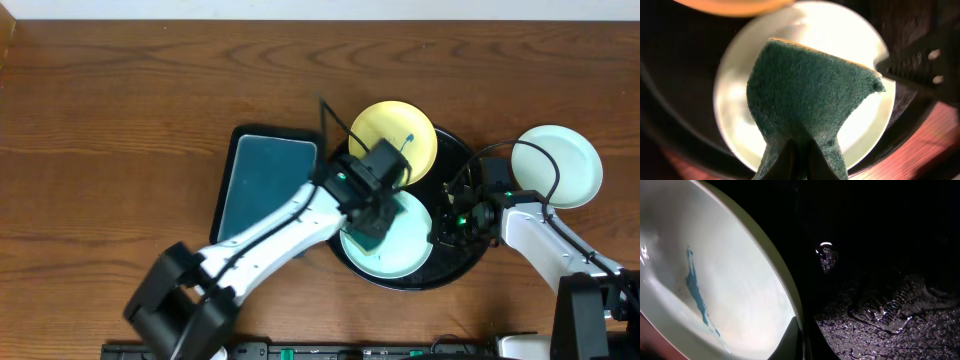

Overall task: Clean dirty plates on tray and stack at the side
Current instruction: 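Carry the sponge with the left gripper onto the blue-stained plate, then scrub the blue-stained plate with the sponge while the right gripper holds it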

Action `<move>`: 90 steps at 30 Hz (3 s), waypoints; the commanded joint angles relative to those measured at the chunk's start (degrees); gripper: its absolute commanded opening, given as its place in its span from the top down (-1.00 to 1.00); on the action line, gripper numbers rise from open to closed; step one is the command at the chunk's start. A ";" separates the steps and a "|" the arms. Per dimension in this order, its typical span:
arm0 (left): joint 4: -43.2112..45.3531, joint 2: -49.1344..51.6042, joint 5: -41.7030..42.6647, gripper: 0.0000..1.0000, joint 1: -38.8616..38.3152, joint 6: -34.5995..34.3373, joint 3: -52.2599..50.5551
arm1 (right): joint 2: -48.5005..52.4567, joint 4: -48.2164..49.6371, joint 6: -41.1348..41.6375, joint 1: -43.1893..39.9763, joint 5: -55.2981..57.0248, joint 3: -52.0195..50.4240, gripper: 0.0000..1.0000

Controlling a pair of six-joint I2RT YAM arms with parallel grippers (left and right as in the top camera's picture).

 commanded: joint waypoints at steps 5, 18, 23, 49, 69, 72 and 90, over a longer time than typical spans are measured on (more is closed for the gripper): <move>0.66 3.63 0.31 0.85 -3.74 0.96 0.98 | 0.26 0.35 0.57 0.50 1.11 -0.35 0.97; 4.85 3.82 -2.54 0.85 -5.81 0.96 -0.31 | 0.26 0.33 0.57 0.50 1.31 -0.35 0.97; 5.66 3.82 -2.54 0.85 -5.81 0.94 -0.31 | 0.26 0.31 0.57 0.50 1.31 -0.35 0.97; 7.74 7.43 -6.16 0.86 -5.88 -2.27 -2.27 | 0.26 0.31 0.57 0.50 1.73 -0.35 0.98; 10.56 12.92 -25.57 0.86 -6.43 -2.25 -2.25 | 0.26 0.00 0.57 0.50 1.90 -0.35 0.98; 10.49 12.92 -26.14 0.85 -5.55 -2.32 -2.23 | 0.26 -0.20 0.57 0.50 1.92 -0.35 0.97; 5.09 12.92 1.11 0.85 -4.46 -12.35 -2.23 | 0.26 -0.11 0.57 0.50 1.92 -0.35 0.97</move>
